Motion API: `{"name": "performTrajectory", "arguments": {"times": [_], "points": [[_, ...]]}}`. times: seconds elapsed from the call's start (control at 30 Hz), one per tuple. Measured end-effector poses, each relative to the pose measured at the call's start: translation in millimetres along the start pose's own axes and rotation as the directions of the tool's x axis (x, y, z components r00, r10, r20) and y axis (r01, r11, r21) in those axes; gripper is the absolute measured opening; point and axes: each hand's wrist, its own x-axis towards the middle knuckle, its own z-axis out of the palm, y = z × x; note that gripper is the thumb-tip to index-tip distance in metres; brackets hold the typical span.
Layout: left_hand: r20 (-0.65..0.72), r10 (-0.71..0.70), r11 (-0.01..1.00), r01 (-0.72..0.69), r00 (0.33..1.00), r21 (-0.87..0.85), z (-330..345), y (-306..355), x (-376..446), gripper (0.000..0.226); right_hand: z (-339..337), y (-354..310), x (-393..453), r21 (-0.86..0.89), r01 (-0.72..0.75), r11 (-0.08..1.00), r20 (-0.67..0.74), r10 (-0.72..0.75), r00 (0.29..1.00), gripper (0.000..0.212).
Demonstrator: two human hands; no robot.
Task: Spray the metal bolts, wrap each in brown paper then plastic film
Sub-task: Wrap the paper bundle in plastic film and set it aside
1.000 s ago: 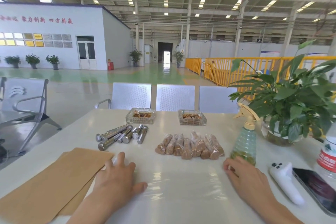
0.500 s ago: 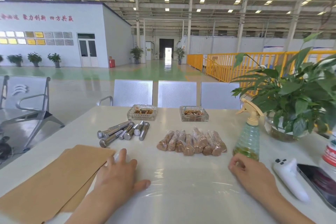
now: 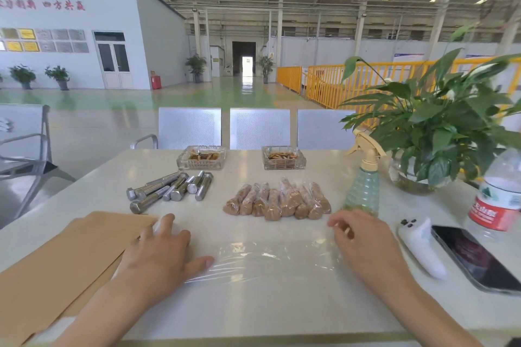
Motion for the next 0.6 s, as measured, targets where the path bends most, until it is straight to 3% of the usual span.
{"name": "performTrajectory", "arguments": {"times": [0.13,0.27,0.4,0.6], "points": [[-0.046,0.013,1.000,-0.012,0.999,0.021,6.7,-5.3,6.1,0.055,2.6,-13.5,-12.9,-0.221,0.143,0.965,0.304,-0.072,0.950,0.010],[-0.071,0.009,1.000,-0.010,0.997,-0.013,9.3,-7.7,8.9,0.050,-10.4,-5.2,-14.5,-0.164,0.150,0.975,0.457,-0.059,0.887,0.012],[-0.151,0.016,0.997,-0.028,0.988,-0.075,7.6,-9.8,9.3,0.046,-22.9,6.6,-12.1,-0.208,0.173,0.963,0.531,-0.037,0.846,0.018],[-0.157,0.018,0.996,-0.030,0.987,-0.078,2.4,-8.0,7.4,0.054,-21.5,7.8,-5.8,-0.359,0.204,0.911,0.547,0.028,0.837,0.024]]}}
